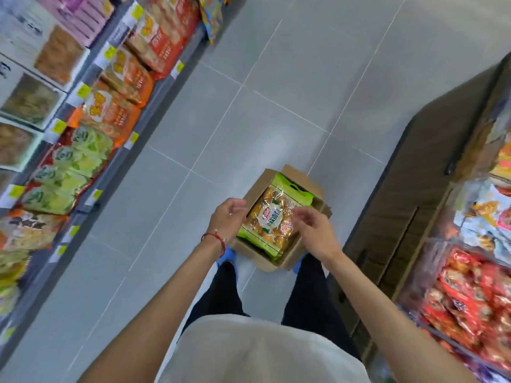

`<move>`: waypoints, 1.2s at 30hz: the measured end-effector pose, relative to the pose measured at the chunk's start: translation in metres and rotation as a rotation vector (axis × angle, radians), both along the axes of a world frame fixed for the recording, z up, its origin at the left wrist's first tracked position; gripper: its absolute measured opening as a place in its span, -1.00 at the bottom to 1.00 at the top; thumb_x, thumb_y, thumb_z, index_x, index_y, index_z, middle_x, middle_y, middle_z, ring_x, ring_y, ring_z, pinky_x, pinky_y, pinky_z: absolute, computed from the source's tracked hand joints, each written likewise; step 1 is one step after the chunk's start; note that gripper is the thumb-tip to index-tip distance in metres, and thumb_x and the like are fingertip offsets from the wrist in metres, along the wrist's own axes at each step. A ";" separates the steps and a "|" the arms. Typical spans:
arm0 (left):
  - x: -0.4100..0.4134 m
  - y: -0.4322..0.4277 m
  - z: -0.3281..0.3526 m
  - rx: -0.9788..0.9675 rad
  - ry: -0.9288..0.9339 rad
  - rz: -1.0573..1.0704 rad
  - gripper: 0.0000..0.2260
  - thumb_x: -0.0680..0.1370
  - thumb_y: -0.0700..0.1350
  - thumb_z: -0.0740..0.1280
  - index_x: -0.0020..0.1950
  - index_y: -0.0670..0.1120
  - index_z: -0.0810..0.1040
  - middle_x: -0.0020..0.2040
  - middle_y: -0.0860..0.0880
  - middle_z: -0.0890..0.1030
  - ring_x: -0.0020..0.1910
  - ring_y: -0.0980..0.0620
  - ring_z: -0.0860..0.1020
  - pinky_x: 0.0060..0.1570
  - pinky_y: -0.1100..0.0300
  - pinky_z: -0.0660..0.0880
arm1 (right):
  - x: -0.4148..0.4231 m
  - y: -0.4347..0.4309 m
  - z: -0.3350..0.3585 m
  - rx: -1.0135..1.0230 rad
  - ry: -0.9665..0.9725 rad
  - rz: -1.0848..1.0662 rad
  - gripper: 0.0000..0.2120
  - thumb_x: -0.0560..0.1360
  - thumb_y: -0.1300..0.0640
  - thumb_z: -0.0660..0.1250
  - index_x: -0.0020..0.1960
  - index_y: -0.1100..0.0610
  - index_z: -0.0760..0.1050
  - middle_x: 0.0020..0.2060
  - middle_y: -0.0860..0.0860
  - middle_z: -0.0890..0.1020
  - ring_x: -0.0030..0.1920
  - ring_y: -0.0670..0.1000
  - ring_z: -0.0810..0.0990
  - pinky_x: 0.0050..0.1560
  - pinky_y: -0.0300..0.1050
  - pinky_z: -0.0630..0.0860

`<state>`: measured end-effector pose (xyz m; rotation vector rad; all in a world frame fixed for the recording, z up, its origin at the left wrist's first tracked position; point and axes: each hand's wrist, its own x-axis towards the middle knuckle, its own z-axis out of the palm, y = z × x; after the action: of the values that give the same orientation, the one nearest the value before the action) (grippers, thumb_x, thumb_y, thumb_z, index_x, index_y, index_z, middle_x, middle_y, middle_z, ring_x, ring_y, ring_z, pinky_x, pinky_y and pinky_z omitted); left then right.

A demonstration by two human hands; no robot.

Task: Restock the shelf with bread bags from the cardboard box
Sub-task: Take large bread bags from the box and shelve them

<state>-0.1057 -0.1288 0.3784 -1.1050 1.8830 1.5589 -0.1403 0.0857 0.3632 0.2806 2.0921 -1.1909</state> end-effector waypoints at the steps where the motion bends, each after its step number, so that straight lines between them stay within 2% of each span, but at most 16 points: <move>1: -0.001 0.010 -0.006 -0.010 -0.021 0.049 -0.86 0.52 -0.17 0.30 0.00 0.03 0.58 -0.07 0.00 0.65 -0.01 -0.04 0.61 0.04 0.09 0.51 | -0.009 0.008 -0.009 0.006 -0.003 0.036 -0.79 0.66 0.12 0.30 0.27 0.06 0.57 0.09 -0.06 0.65 0.05 -0.11 0.63 -0.17 -0.37 0.51; 3: -0.002 0.033 -0.020 -0.005 -0.069 0.166 -0.86 0.52 -0.18 0.30 0.00 0.01 0.58 -0.07 0.00 0.63 -0.02 -0.04 0.59 0.06 0.08 0.50 | -0.027 0.024 -0.028 0.008 -0.020 0.114 -0.79 0.66 0.11 0.31 0.27 0.06 0.58 0.10 -0.07 0.65 0.06 -0.10 0.64 -0.18 -0.40 0.50; 5: -0.001 0.057 -0.037 0.036 -0.097 0.283 -0.87 0.53 -0.16 0.32 0.05 -0.01 0.57 -0.04 0.00 0.63 0.01 -0.04 0.60 0.04 0.14 0.49 | -0.041 0.039 -0.046 0.018 -0.037 0.195 -0.79 0.65 0.13 0.32 0.27 0.08 0.58 0.13 -0.08 0.65 0.12 -0.08 0.63 -0.07 -0.39 0.48; 7: 0.001 0.077 -0.056 0.072 -0.133 0.376 -0.92 0.54 -0.14 0.34 0.00 0.00 0.57 -0.04 0.00 0.62 -0.02 -0.03 0.61 0.03 0.17 0.49 | -0.051 0.051 -0.062 0.033 -0.057 0.271 -0.78 0.65 0.17 0.31 0.28 0.10 0.58 0.13 -0.07 0.64 0.08 -0.11 0.61 -0.01 -0.39 0.49; 9: 0.005 0.092 -0.076 0.074 -0.172 0.434 -0.92 0.54 -0.18 0.34 0.00 -0.02 0.59 -0.05 -0.02 0.61 -0.06 0.00 0.59 -0.08 0.24 0.49 | -0.060 0.059 -0.079 0.056 -0.058 0.323 -0.79 0.65 0.20 0.30 0.27 0.12 0.58 0.10 -0.04 0.65 0.02 -0.14 0.61 0.02 -0.35 0.53; 11: 0.009 0.100 -0.102 0.076 -0.203 0.476 -0.87 0.54 -0.21 0.34 0.07 -0.11 0.61 -0.04 -0.08 0.60 -0.10 -0.01 0.56 -0.15 0.25 0.50 | -0.065 0.064 -0.101 0.082 -0.067 0.369 -0.78 0.65 0.20 0.29 0.27 0.12 0.58 0.11 -0.02 0.65 0.05 -0.11 0.61 0.06 -0.31 0.52; 13: 0.016 0.104 -0.131 0.080 -0.246 0.502 -0.91 0.53 -0.23 0.35 0.01 -0.11 0.60 0.00 -0.14 0.61 -0.11 -0.04 0.56 -0.04 0.15 0.54 | -0.067 0.069 -0.129 0.106 -0.073 0.377 -0.80 0.64 0.19 0.30 0.25 0.08 0.57 0.11 -0.01 0.65 0.08 -0.05 0.62 0.11 -0.17 0.57; 16: 0.030 0.105 -0.183 0.066 -0.313 0.513 -0.84 0.51 -0.26 0.33 -0.17 0.00 0.55 0.00 -0.13 0.61 -0.03 -0.11 0.59 -0.06 0.18 0.50 | -0.072 0.073 -0.176 0.167 -0.052 0.375 -0.80 0.64 0.16 0.30 0.24 0.07 0.57 0.05 -0.03 0.64 0.04 0.05 0.64 0.05 0.03 0.62; 20: 0.051 0.108 -0.265 0.078 -0.386 0.514 -0.89 0.43 -0.18 0.34 -0.24 0.02 0.57 0.05 -0.13 0.63 0.12 -0.16 0.58 0.17 0.05 0.50 | -0.087 0.076 -0.246 0.249 -0.034 0.431 -0.76 0.65 0.20 0.26 0.29 0.12 0.54 0.03 -0.02 0.59 0.02 0.03 0.59 0.03 -0.09 0.51; 23: 0.060 0.113 -0.320 0.114 -0.443 0.482 -0.91 0.41 -0.15 0.32 -0.16 0.00 0.60 0.09 -0.16 0.63 0.15 -0.18 0.57 0.21 -0.05 0.49 | -0.100 0.077 -0.302 0.295 -0.020 0.440 -0.72 0.61 0.21 0.29 0.31 0.13 0.52 0.06 -0.01 0.58 0.03 0.03 0.57 -0.03 -0.15 0.52; 25: 0.058 0.113 -0.355 0.129 -0.465 0.444 -0.76 0.47 -0.18 0.31 0.12 -0.09 0.59 0.20 -0.20 0.58 0.22 -0.20 0.54 0.23 -0.03 0.48 | -0.109 0.073 -0.335 0.324 0.001 0.456 -0.70 0.60 0.20 0.31 0.33 0.13 0.51 0.10 -0.01 0.58 0.07 0.00 0.57 0.01 -0.15 0.54; 26: 0.058 0.113 -0.374 0.118 -0.487 0.431 -0.69 0.51 -0.21 0.30 0.26 -0.16 0.52 0.25 -0.21 0.55 0.25 -0.19 0.52 0.23 0.00 0.47 | -0.113 0.070 -0.350 0.332 0.014 0.469 -0.69 0.60 0.20 0.32 0.33 0.14 0.51 0.13 0.00 0.59 0.10 0.02 0.58 0.07 -0.09 0.56; 28: 0.054 0.111 -0.408 0.067 -0.523 0.445 -0.56 0.54 -0.18 0.33 0.41 -0.19 0.38 0.33 -0.19 0.47 0.30 -0.18 0.47 0.23 0.06 0.44 | -0.121 0.064 -0.379 0.341 0.044 0.502 -0.66 0.59 0.17 0.34 0.35 0.16 0.49 0.20 0.03 0.60 0.18 0.05 0.59 0.19 0.00 0.56; 33: 0.052 0.113 -0.468 0.004 -0.603 0.494 -0.22 0.43 0.08 0.45 0.51 -0.19 0.19 0.42 -0.15 0.35 0.36 -0.17 0.37 0.25 0.01 0.38 | -0.138 0.050 -0.434 0.432 0.138 0.630 -0.45 0.49 -0.05 0.34 0.45 0.05 0.41 0.35 0.01 0.57 0.34 0.08 0.54 0.36 0.14 0.48; 36: 0.054 0.115 -0.494 0.022 -0.628 0.549 -0.12 0.37 0.16 0.48 0.50 -0.19 0.14 0.43 -0.13 0.33 0.39 -0.16 0.35 0.32 -0.05 0.36 | -0.142 0.040 -0.449 0.449 0.102 0.633 -0.38 0.55 0.00 0.36 0.56 0.07 0.29 0.46 0.03 0.47 0.44 0.09 0.45 0.40 0.02 0.37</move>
<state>-0.0521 -0.0135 -0.1156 -1.9380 1.1929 1.2472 -0.2826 0.1257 -0.0860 -0.2398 2.2703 -0.3674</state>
